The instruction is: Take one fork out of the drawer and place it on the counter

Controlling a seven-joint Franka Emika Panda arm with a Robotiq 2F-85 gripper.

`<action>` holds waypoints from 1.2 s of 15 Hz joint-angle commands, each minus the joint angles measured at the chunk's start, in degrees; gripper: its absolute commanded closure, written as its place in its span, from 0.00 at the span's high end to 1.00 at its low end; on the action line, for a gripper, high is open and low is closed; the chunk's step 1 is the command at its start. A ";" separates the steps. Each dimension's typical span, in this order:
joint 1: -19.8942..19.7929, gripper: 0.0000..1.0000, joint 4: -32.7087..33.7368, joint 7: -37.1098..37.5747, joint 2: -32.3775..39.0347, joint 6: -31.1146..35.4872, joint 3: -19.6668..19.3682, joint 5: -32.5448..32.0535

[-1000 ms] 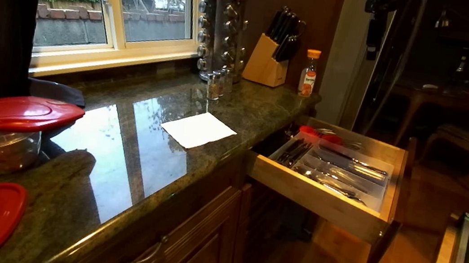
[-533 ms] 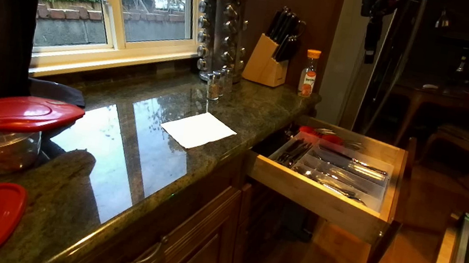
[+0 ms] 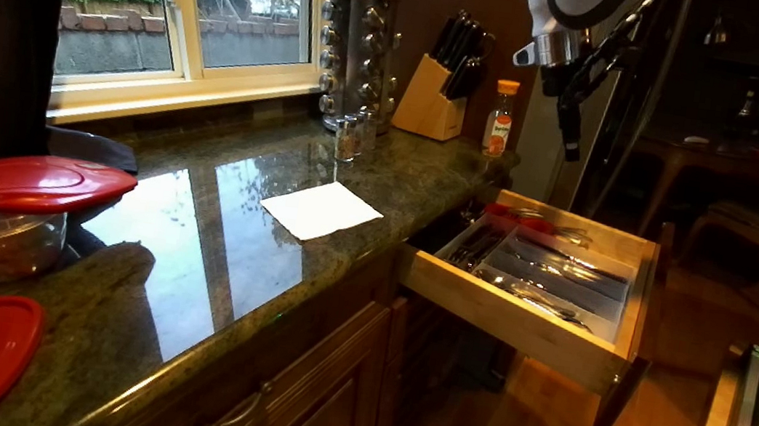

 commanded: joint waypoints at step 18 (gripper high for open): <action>-3.20 1.00 -8.72 8.45 9.24 4.40 -0.16 10.59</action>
